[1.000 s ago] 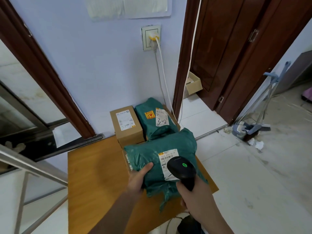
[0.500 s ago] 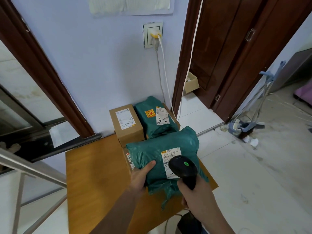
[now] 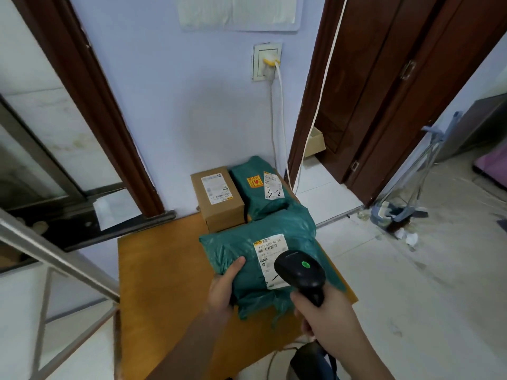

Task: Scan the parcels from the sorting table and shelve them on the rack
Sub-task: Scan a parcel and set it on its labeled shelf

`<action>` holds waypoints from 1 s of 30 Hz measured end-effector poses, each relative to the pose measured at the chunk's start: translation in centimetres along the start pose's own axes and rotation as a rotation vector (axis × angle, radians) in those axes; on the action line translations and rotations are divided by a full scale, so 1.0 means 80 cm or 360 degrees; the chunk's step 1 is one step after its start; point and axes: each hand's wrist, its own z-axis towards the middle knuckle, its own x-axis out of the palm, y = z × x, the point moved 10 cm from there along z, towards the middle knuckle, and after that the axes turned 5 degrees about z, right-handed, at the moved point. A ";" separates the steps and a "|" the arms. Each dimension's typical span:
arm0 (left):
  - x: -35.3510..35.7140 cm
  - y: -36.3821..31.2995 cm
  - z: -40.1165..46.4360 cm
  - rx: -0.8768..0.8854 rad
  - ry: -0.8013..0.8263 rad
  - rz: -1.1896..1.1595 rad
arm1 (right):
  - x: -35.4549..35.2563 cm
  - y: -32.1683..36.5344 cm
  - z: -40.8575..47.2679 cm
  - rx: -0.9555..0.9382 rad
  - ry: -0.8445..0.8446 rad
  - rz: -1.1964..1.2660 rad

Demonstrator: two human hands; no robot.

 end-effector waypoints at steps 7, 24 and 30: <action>-0.044 -0.029 -0.091 0.0190 -0.0132 -0.0138 | 0.031 0.028 -0.046 -0.0312 0.0406 -0.0319; -0.247 0.032 -0.467 0.0783 -0.0732 -0.0419 | 0.150 0.018 -0.322 -0.0926 0.1120 -0.0456; -0.369 0.082 -0.603 0.0880 -0.0951 -0.0596 | 0.244 0.012 -0.437 -0.0927 0.1351 -0.0454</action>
